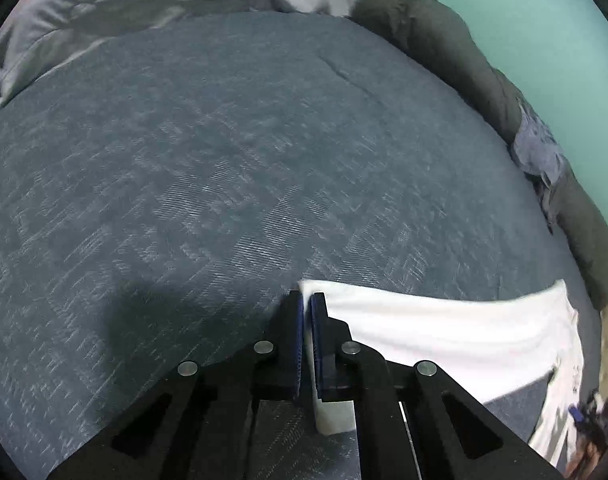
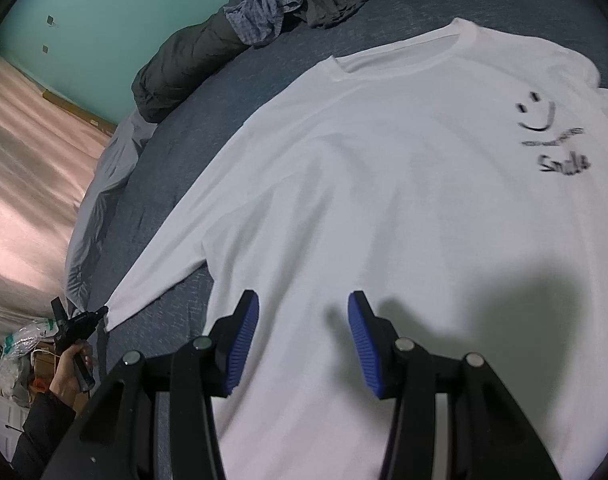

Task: Fold clothes

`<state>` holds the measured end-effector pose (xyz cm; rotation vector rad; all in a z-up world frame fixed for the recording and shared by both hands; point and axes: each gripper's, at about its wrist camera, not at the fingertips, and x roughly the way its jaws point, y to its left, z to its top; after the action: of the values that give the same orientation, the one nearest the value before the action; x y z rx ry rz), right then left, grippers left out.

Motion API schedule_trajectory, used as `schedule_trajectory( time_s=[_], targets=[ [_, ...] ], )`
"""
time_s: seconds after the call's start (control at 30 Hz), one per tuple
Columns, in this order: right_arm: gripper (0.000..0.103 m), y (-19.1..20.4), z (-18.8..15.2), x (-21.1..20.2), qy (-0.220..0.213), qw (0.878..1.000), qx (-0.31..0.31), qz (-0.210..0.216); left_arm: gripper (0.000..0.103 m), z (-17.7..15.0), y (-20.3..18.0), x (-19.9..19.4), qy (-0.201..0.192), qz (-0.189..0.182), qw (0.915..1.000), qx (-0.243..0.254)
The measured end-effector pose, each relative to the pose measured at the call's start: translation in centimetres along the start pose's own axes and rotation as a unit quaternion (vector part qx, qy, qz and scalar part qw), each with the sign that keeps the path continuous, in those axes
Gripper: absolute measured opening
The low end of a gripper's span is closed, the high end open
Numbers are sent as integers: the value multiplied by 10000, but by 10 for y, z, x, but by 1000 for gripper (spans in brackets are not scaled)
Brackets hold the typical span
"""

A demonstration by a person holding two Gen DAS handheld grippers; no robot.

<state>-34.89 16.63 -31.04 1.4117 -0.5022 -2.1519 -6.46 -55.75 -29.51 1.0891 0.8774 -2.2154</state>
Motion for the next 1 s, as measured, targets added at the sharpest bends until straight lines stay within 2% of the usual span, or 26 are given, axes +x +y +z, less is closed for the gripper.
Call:
schedule_trajectory(
  time_s=[0.03,0.1,0.33,0.43,0.53,0.6,0.8,1.0],
  targets=[
    [47,-4,0,-5,-16,10000,14,-19,4,0,4,-5,-50,109,9999,-54],
    [47,-14,2,-22,-97,9999,76,-69,4,-2,9,-17,-42,36,9999,-126],
    [47,-68,0,-111,-565,9971,458,-215,7,-18,-28,-64,-90,-131,9994,317],
    [47,-96,-6,-150,-701,9952,549,-402,14,-28,-44,-86,-114,-229,9984,507],
    [55,-128,-17,-195,-916,9911,718,-644,24,-41,-94,-92,-81,-373,9966,728],
    [56,-150,-28,-225,-1104,9864,925,-797,28,-51,-127,-96,-58,-482,9950,878],
    [56,-207,-61,-300,-1516,9712,1297,-1302,30,-90,-218,-103,108,-1115,9831,1445],
    [57,-262,-95,-346,-1688,9578,1638,-1650,33,-133,-282,-105,274,-1655,9702,1750]
  ],
)
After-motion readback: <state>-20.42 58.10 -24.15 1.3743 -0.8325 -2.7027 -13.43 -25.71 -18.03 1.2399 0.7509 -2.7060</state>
